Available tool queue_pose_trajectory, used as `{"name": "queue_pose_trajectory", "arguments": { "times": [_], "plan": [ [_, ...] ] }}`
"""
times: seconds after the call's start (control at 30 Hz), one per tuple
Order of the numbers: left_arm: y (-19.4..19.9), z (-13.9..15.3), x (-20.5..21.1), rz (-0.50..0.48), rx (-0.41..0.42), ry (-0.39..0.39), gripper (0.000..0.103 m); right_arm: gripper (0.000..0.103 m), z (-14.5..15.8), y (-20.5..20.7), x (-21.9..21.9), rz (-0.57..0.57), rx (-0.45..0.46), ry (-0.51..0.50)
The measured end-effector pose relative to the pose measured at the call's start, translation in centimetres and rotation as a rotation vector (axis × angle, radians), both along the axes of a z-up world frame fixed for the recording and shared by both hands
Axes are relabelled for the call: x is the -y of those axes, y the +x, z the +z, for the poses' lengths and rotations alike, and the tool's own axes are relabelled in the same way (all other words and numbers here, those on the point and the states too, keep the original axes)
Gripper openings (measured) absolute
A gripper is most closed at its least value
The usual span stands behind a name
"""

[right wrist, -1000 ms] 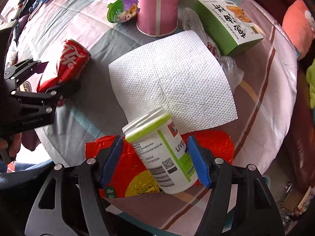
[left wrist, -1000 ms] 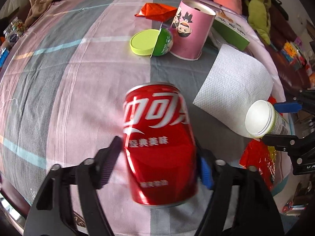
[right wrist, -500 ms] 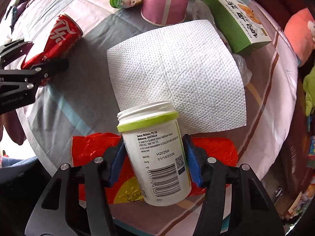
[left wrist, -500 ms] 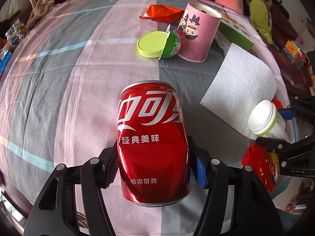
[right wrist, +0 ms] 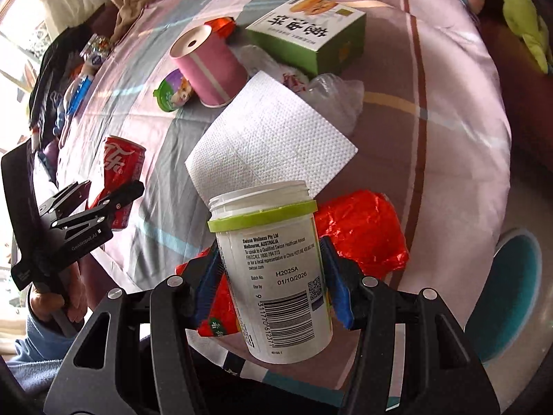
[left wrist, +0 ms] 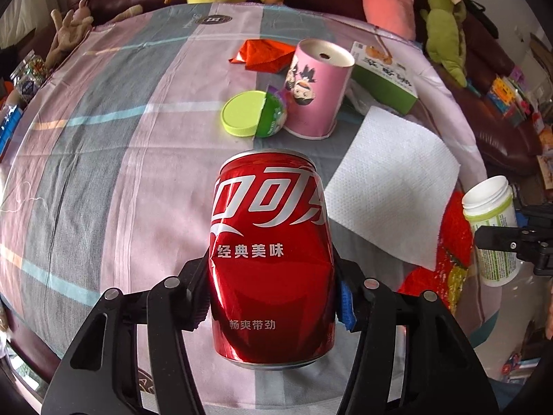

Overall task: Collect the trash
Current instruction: 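Carry the can and jar over the teal bucket and open both tools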

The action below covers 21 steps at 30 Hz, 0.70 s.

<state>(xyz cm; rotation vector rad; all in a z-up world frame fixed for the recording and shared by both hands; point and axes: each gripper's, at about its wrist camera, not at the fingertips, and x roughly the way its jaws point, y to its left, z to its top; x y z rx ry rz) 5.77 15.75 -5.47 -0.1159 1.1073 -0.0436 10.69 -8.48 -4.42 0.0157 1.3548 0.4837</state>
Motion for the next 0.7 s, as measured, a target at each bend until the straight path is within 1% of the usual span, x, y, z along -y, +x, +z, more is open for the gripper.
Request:
{"name": "queue_pose_trajectory", "arguments": {
  "times": [0.1, 0.2, 0.33, 0.5, 0.7],
  "plan": [
    [0.3, 1.1, 1.8, -0.044, 0.013, -0.016, 0.058, 0.052, 0.2, 0.0, 1.9, -0.064, -0.006, 0.043],
    [0.7, 2.0, 4.3, -0.09, 0.027, -0.005, 0.058, 0.052, 0.5, -0.3, 4.1, -0.124, 0.009, 0.07],
    [1.3, 3.1, 8.4, -0.173, 0.045, 0.011, 0.058, 0.052, 1.0, -0.8, 8.6, -0.224, 0.018, 0.113],
    [2.1, 4.3, 14.3, -0.278, 0.067, 0.02, 0.058, 0.052, 1.5, -1.9, 14.5, -0.348, 0.034, 0.16],
    [2.5, 5.6, 23.0, -0.447, 0.084, 0.044, 0.058, 0.052, 2.7, -4.0, 22.5, -0.51, 0.095, 0.232]
  ]
}}
